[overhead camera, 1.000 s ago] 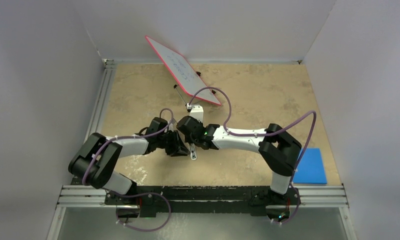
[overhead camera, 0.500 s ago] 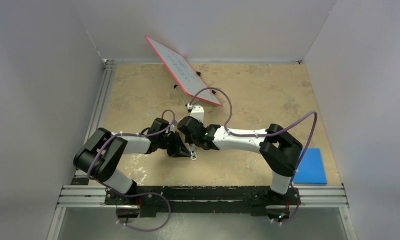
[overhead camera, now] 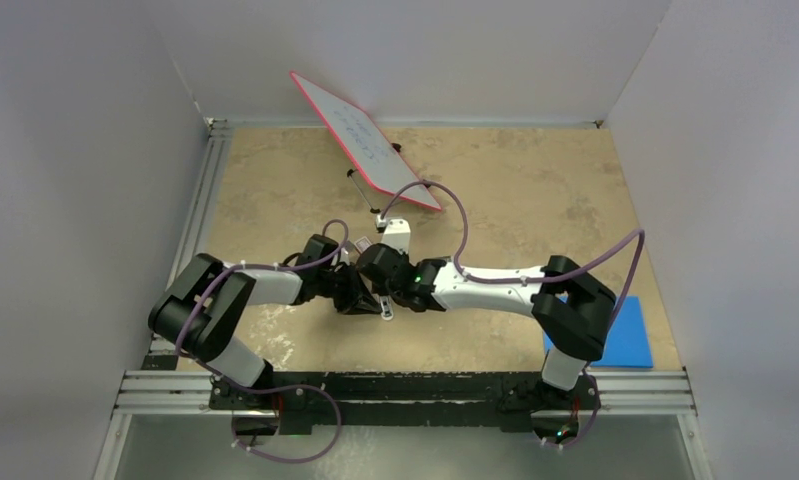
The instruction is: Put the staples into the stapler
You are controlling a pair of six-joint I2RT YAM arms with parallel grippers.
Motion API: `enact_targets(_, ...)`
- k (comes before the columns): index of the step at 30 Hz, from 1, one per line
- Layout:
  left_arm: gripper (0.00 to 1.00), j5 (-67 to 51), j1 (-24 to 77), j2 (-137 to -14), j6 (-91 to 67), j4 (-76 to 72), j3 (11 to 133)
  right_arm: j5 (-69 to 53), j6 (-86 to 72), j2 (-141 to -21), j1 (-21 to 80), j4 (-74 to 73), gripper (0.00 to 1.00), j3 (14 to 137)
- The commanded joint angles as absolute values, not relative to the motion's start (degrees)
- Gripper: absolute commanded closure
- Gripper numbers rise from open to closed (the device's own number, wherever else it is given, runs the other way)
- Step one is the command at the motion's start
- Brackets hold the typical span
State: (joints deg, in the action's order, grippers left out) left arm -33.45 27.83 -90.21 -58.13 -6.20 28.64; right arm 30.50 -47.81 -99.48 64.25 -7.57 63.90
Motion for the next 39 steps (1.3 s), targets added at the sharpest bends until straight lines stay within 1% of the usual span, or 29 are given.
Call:
enact_targets(1,0.95,-21.8,28.8,-93.6,-57.4,-4.5,28.8,31.3,-49.5,-98.8,65.3,-12.4,0.77,61.7)
enact_targets(5,0.96,-21.6,28.8,-93.6,-57.1,-4.1,29.0,31.4,-49.4,-98.5,65.5,-12.6,0.77,61.5)
enact_targets(13,0.96,-21.5,28.8,-93.6,-56.9,-3.6,29.4,35.5,-52.0,-100.2,67.8,-15.2,0.78,61.6)
enact_targets(30,0.96,-21.5,28.8,-93.8,-56.8,-3.4,30.3,35.5,-56.3,-100.7,70.8,-14.1,0.79,58.1)
enact_targets(39,0.96,-21.0,28.8,-93.7,-56.6,-2.8,30.5,37.0,-57.6,-102.6,72.5,-15.6,0.79,59.3)
